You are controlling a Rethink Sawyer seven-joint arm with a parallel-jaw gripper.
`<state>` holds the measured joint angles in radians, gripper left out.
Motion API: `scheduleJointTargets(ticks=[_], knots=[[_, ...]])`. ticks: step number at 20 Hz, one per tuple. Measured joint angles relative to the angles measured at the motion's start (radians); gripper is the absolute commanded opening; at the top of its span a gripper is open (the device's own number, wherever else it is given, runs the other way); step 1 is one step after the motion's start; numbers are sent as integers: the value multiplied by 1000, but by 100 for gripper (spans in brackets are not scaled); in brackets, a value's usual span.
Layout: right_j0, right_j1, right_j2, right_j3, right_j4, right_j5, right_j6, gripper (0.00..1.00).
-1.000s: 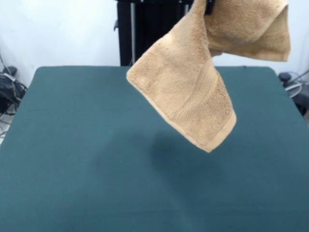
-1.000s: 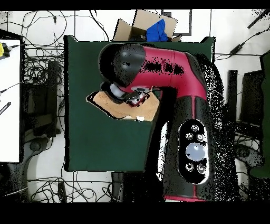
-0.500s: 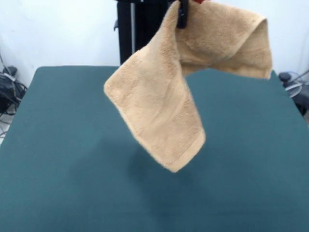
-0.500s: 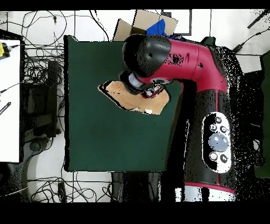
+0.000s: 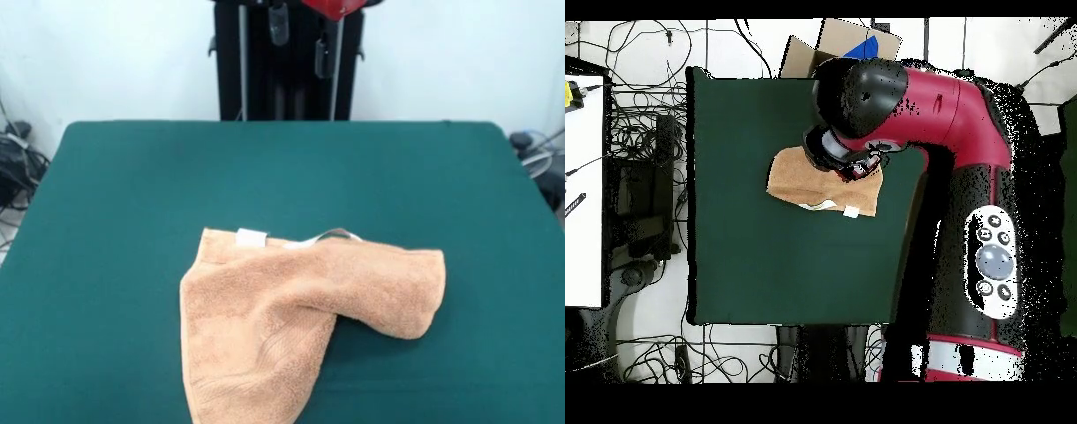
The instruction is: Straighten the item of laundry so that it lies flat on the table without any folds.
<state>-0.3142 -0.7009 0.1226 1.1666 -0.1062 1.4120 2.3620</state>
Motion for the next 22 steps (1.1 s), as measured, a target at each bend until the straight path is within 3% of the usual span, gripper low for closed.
scheduleJointTargets(ticks=[22], knots=[[2, 16, 0, -7, -6, -44, 0, 100]])
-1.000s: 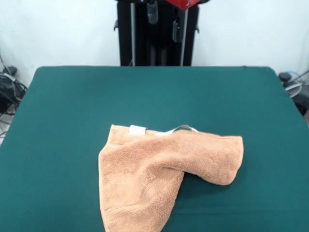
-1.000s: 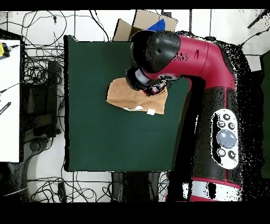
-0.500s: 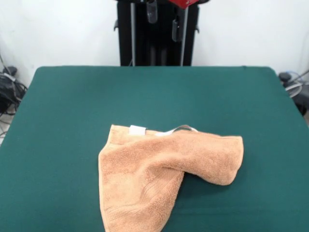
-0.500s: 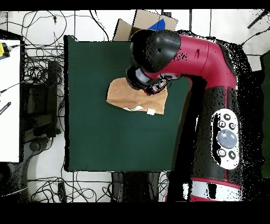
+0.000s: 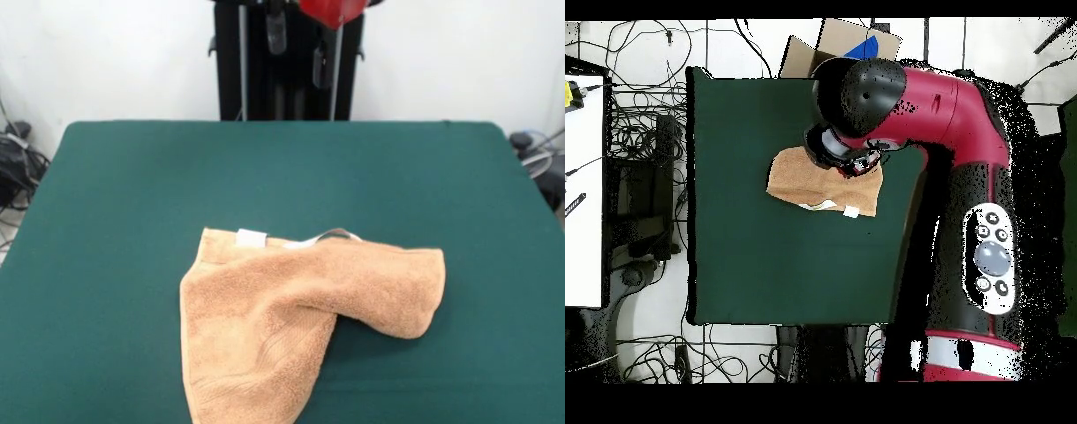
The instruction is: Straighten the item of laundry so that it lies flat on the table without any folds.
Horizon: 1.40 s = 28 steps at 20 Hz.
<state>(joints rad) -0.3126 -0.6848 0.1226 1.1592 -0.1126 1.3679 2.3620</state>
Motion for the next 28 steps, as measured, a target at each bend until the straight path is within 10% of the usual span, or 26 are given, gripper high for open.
scheduleJointTargets(ticks=[13, 28], knots=[[4, 201, 0, 0, 0, -409, 0, 100], [68, 378, 0, -14, 0, -451, 0, 100]])
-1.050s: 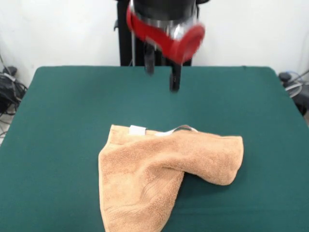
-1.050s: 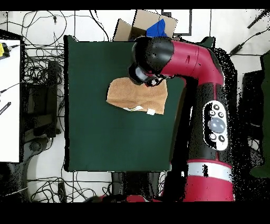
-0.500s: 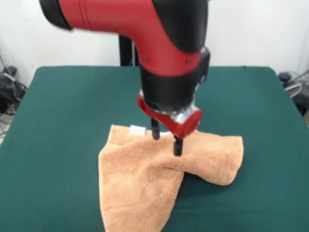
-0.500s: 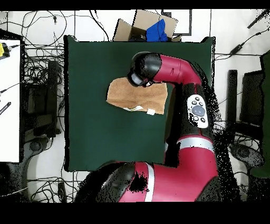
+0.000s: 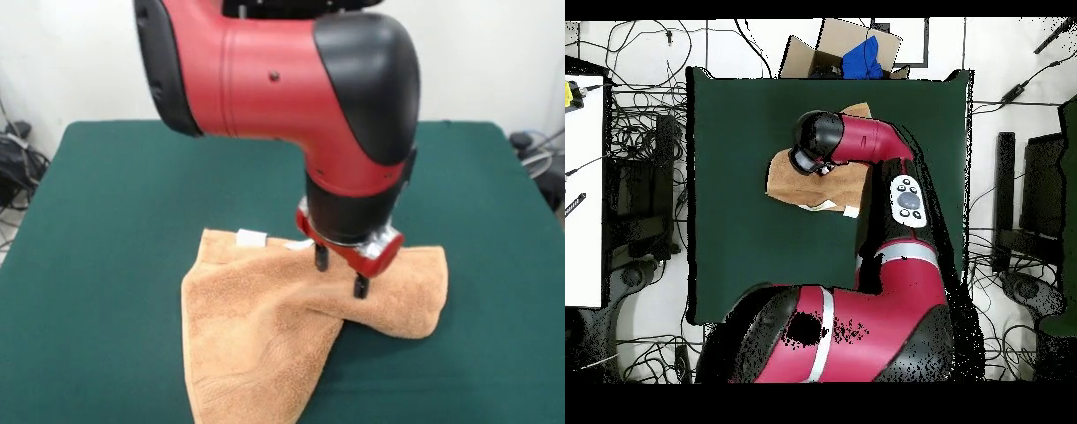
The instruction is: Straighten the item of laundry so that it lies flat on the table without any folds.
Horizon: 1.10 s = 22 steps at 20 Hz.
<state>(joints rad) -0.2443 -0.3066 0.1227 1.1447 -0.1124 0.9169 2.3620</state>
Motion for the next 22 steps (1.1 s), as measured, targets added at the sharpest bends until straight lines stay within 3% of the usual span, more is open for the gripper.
scheduleJointTargets(ticks=[19, 20, 22], knots=[[33, 108, -9, -127, 0, -38, 0, 100], [33, 112, -9, -135, 0, -38, 0, 0], [33, 114, -9, -138, 0, -38, 0, 0]])
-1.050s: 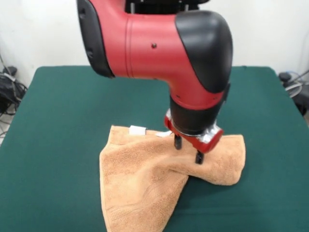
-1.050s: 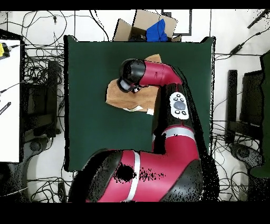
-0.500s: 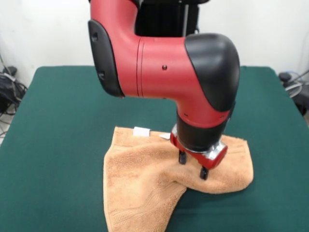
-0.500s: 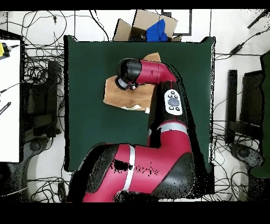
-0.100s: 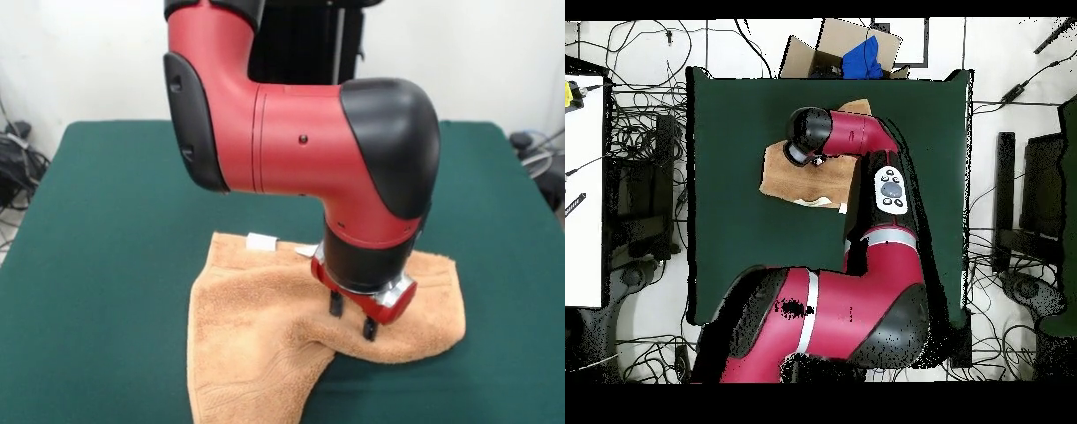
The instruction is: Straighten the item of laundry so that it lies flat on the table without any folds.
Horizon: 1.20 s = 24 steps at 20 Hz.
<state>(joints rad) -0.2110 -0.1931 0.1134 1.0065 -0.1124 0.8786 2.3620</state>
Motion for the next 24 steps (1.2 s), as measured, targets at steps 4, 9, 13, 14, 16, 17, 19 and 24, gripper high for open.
scheduleJointTargets(ticks=[4, 9, 13, 14, 16, 17, 19, 24], knots=[[0, 5, 0, -9, 0, 0, 0, 0], [0, 5, 0, -9, 0, 0, 0, 0], [0, 5, 0, -9, 0, 0, 0, 0], [0, 5, 0, -9, 0, 0, 0, 0], [-1, 5, 0, -9, 1, 0, 0, 0], [-1, 5, 0, -9, 0, 0, 0, 0], [-1, 4, 0, -9, 0, 2, 0, 0], [-2, -18, 0, -9, 0, 46, 0, 0]])
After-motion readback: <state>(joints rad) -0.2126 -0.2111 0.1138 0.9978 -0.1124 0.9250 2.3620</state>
